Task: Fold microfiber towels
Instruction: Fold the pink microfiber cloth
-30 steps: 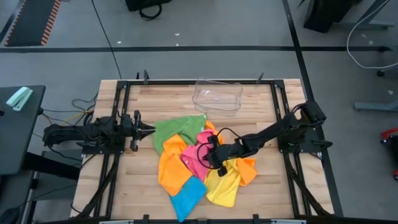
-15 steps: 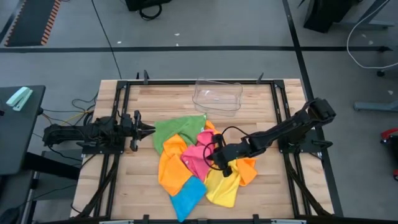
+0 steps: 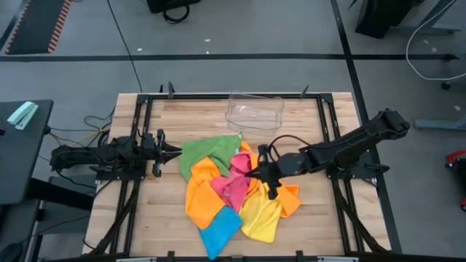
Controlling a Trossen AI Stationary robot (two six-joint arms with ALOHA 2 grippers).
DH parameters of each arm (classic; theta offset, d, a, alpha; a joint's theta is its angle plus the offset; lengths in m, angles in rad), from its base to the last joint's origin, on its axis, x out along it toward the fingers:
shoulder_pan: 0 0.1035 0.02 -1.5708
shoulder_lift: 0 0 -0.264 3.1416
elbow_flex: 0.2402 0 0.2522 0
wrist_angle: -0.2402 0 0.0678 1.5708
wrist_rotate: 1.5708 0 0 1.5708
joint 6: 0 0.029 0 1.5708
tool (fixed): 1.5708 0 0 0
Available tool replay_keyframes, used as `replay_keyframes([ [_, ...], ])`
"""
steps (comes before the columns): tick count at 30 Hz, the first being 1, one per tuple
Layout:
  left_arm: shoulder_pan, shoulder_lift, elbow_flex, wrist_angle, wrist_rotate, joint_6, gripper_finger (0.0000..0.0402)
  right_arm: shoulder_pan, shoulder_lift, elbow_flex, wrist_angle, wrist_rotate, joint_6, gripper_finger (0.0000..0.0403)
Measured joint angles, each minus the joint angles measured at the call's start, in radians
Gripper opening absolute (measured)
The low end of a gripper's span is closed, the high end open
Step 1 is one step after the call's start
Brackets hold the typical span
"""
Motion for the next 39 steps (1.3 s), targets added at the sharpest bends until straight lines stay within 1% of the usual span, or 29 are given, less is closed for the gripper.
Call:
replay_keyframes([
  [4, 0.0, 0.0, 0.0, 0.0, 0.0, 0.0, 0.007, 0.005, -0.002, 0.106, -0.108, 0.003, 0.001, 0.0001],
  [10, 0.0, 0.0, 0.0, 0.0, 0.0, -0.008, 0.0071, 0.01, 0.048, 0.269, -0.258, 0.057, -0.01, 0.0001],
  [12, 0.0, 0.0, 0.0, 0.0, 0.0, -0.017, 0.0074, 0.01, 0.06, 0.309, -0.296, 0.077, -0.016, 0.0001],
  [17, 0.0, 0.0, 0.0, 0.0, 0.0, -0.012, 0.0073, 0.011, 0.086, 0.397, -0.38, 0.08, -0.017, 0.0001],
  [20, 0.0, 0.0, 0.0, 0.003, 0.0, 0.023, 0.0069, 0.012, 0.088, 0.435, -0.427, 0.081, -0.017, 0.0001],
  [25, 0.0, 0.0, 0.0, 0.008, 0.0, 0.027, 0.0067, 0.012, 0.083, 0.532, -0.474, 0.092, -0.025, 0.0001],
  [31, 0.0, 0.0, 0.0, 0.072, 0.0, 0.028, 0.0074, 0.012, 0.086, 0.644, -0.543, 0.09, -0.015, 0.0001],
  [35, 0.0, 0.0, 0.0, 0.132, 0.0, 0.004, 0.0074, 0.015, 0.086, 0.724, -0.632, 0.049, 0.01, 0.0001],
  [37, 0.0, 0.0, 0.0, 0.152, 0.0, 0.002, 0.0071, 0.028, 0.086, 0.764, -0.66, 0.059, 0.008, 0.0001],
  [39, 0.0, 0.0, 0.0, 0.179, 0.0, -0.004, 0.0069, 0.04, 0.086, 0.801, -0.667, 0.099, 0.01, 0.0001],
])
